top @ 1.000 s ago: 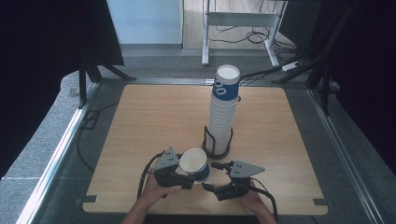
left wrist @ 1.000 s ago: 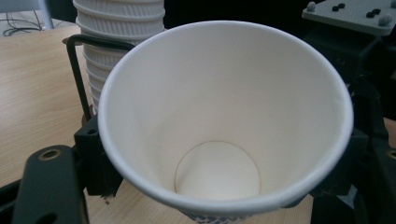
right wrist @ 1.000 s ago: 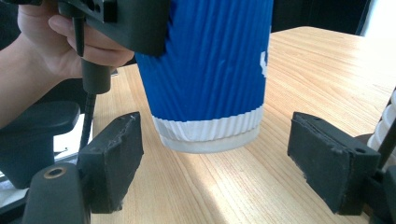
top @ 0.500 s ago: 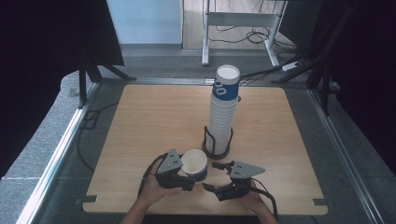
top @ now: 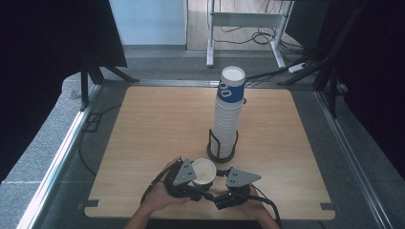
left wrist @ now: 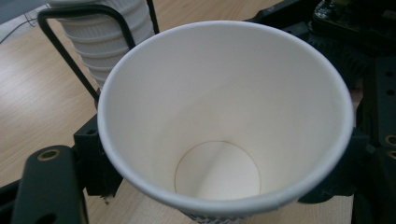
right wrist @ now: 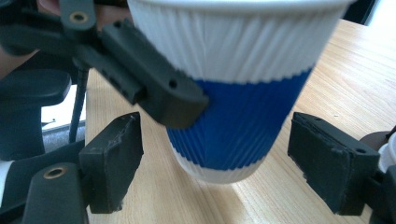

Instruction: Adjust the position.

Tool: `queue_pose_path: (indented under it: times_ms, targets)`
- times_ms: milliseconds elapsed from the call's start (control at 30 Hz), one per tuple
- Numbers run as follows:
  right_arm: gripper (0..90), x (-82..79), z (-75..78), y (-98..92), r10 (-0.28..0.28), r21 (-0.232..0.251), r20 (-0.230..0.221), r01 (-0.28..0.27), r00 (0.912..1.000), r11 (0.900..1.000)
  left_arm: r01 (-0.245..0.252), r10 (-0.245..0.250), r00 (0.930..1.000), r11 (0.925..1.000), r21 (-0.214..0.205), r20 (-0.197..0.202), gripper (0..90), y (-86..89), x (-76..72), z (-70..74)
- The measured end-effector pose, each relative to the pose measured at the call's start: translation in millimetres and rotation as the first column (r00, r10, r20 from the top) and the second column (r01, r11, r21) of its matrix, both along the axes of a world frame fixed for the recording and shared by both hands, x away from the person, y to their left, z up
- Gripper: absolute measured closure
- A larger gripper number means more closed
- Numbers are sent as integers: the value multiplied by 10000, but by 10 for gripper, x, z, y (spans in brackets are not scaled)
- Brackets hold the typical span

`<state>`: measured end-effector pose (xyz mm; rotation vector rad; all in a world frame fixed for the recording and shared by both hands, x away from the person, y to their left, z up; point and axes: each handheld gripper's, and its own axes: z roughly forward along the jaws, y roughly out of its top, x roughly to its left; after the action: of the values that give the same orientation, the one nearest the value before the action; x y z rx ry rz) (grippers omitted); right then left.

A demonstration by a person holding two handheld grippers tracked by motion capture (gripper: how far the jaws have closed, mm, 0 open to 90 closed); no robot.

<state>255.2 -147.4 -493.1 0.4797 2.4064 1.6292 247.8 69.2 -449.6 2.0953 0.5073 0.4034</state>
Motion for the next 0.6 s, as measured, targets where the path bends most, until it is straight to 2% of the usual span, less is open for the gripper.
queue_pose_path:
  times_ms: [367,467,600]
  targets:
    - [193,-17,-28,68,29,-232,162,-25,9999,9997,668,-666,9978,9975,236,-74,200,-59,-34,-29]
    - [200,-21,-33,83,57,-317,283,-48,9996,9995,695,-694,9976,9971,309,-46,200,-65,-36,-34]
    - [236,-35,-39,92,0,-412,539,22,9985,9991,705,-704,9975,9973,194,-96,199,-62,-36,-36]
